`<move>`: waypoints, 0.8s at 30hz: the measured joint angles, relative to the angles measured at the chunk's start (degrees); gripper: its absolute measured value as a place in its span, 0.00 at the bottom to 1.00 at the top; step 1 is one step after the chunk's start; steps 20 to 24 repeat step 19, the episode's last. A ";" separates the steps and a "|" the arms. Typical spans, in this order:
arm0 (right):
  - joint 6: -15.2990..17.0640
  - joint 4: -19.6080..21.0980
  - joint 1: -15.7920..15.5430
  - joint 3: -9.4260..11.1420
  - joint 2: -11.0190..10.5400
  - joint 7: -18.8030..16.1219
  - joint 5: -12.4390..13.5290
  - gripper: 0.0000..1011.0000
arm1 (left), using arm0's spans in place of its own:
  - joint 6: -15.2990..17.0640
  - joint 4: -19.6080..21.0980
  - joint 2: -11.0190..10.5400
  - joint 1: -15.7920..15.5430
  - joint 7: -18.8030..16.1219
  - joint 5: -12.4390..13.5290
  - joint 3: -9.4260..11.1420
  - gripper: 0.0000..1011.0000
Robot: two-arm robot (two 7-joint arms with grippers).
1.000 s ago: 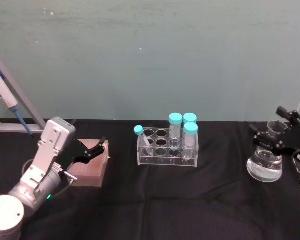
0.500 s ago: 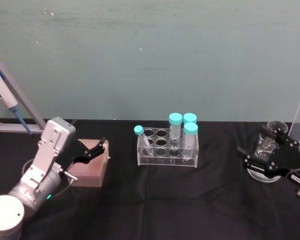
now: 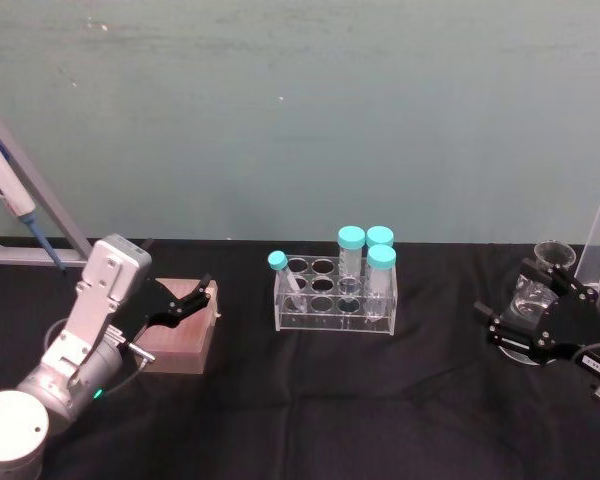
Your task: Place the experimental apparatus aside using one hand.
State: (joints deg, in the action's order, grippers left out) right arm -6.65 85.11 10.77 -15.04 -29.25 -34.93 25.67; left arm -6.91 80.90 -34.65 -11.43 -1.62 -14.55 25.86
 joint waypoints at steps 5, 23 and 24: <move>0.00 -0.03 0.02 0.05 0.06 0.03 -0.02 0.99 | 0.00 0.00 0.00 0.00 0.00 0.00 0.00 0.99; 0.00 -0.07 0.08 0.14 0.13 0.03 -0.07 0.99 | 0.00 0.00 0.00 0.00 -0.01 0.00 0.00 0.99; 0.00 -0.07 0.08 0.14 0.13 0.03 -0.07 0.99 | 0.00 0.00 0.00 0.00 -0.01 0.00 0.00 0.99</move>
